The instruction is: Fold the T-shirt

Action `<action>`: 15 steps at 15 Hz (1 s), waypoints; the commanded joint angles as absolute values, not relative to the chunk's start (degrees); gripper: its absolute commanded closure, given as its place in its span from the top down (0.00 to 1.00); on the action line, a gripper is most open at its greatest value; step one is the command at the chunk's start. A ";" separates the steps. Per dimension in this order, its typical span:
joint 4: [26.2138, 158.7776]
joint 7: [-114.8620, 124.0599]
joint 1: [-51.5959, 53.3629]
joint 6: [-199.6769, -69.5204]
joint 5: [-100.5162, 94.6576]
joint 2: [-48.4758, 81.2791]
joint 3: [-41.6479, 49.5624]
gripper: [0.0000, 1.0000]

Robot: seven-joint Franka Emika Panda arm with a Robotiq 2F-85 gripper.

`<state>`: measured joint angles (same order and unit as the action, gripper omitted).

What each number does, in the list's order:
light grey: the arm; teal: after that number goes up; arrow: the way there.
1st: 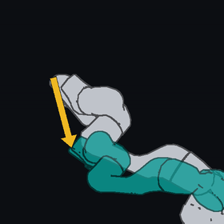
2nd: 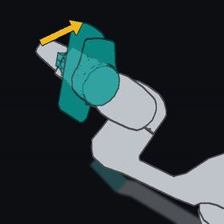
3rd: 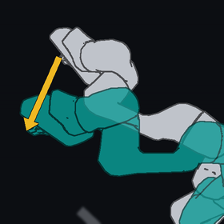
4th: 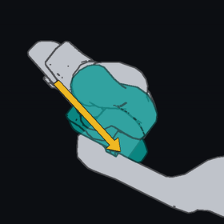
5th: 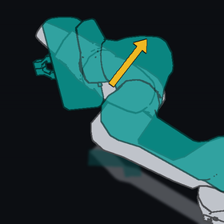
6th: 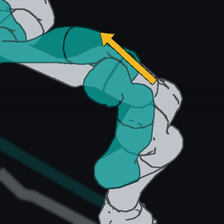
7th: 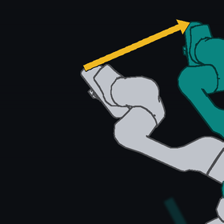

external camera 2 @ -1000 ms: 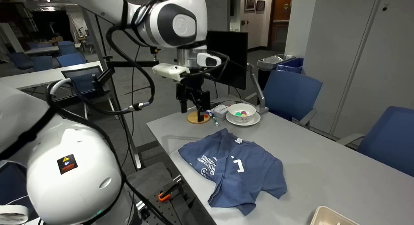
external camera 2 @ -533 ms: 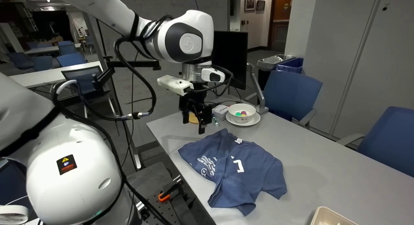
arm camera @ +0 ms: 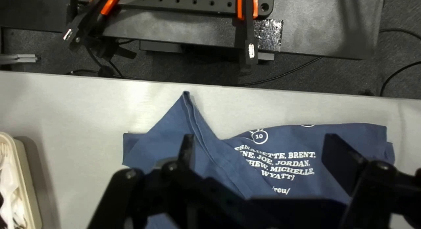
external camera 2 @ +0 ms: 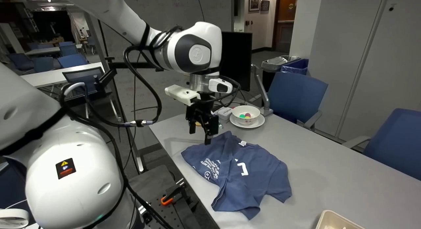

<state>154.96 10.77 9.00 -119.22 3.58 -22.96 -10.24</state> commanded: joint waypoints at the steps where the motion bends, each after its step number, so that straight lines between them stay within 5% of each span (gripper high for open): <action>1: 156.92 13.58 5.26 -128.24 -0.78 -15.58 -9.86 0.94; 15: 157.25 16.18 2.94 -135.42 -2.48 -5.75 -6.78 1.00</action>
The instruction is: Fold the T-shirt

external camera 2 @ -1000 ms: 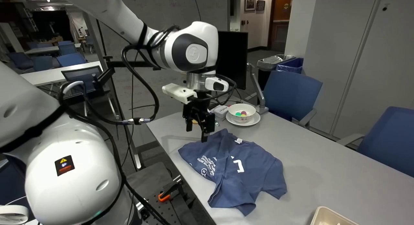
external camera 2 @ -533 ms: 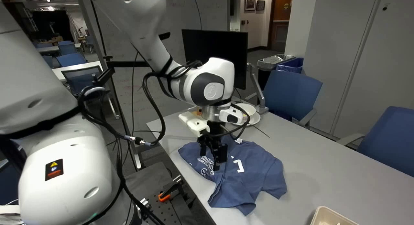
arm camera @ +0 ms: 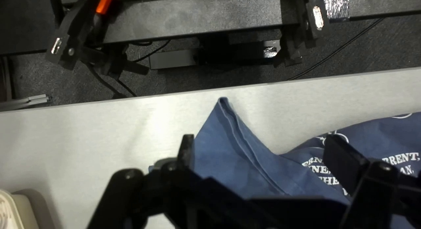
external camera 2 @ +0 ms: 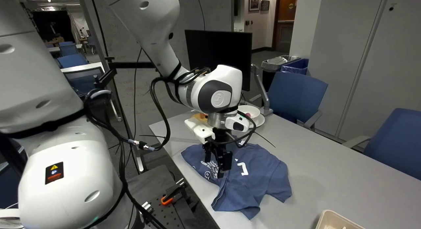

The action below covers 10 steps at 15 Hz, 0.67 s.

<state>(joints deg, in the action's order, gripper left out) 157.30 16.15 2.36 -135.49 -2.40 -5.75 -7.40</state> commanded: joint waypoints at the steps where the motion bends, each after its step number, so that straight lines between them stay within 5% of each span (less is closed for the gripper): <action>1: 157.25 16.19 2.94 -135.42 -2.48 -5.75 -6.78 1.00; 10: 157.42 10.70 2.38 -147.38 -20.61 -0.33 -6.42 1.00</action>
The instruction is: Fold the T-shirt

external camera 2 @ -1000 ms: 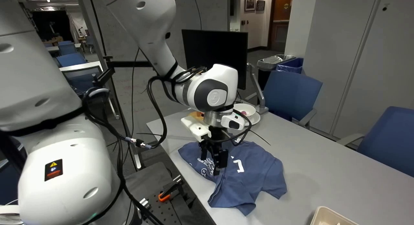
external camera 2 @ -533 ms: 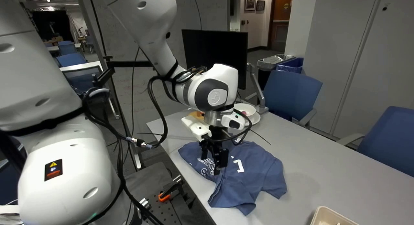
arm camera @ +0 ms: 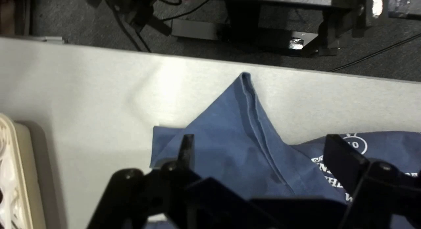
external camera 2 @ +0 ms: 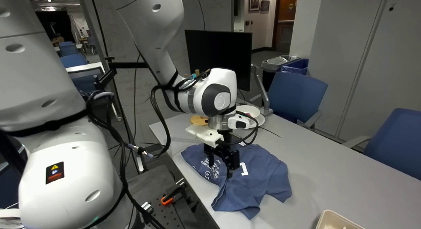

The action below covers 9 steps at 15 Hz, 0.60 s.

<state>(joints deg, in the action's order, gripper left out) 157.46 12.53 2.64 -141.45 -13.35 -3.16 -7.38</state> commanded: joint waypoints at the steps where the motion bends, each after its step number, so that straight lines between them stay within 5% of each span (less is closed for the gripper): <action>1: 157.48 10.55 2.29 -150.45 -23.49 0.66 -6.07 1.00; 9: 157.74 11.13 2.37 -159.41 -28.84 4.39 -5.11 1.00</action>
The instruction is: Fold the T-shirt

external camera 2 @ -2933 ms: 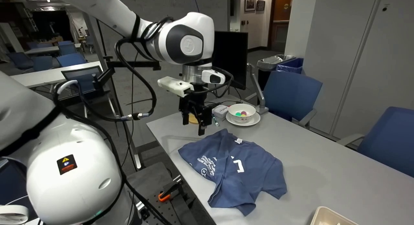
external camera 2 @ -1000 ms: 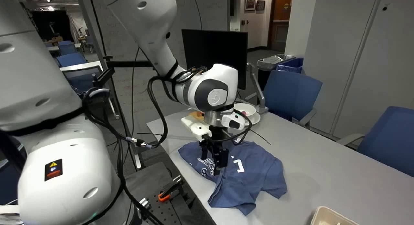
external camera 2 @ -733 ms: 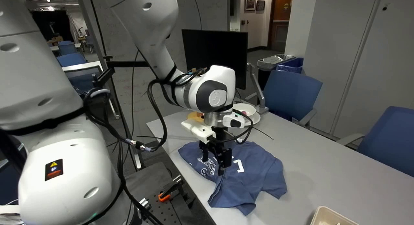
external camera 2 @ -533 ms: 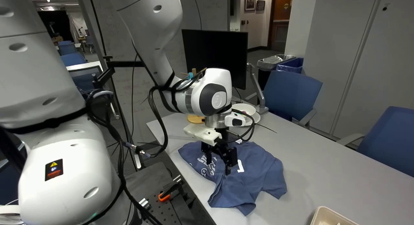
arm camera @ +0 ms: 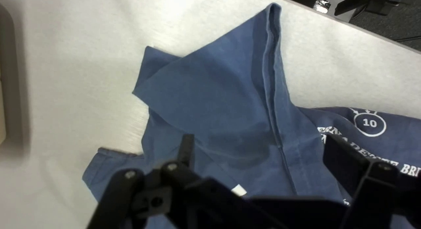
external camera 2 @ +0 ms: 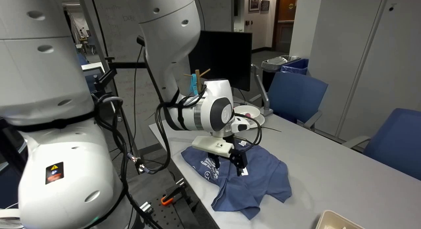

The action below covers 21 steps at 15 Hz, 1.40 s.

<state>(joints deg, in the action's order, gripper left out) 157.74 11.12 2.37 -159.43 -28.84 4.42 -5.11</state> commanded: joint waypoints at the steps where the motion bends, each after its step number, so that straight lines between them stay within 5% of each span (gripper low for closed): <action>1: 157.74 11.05 2.37 -159.68 -28.84 4.64 -5.11 1.00; 21: 157.81 2.63 4.05 -158.33 -20.16 5.41 -4.40 1.00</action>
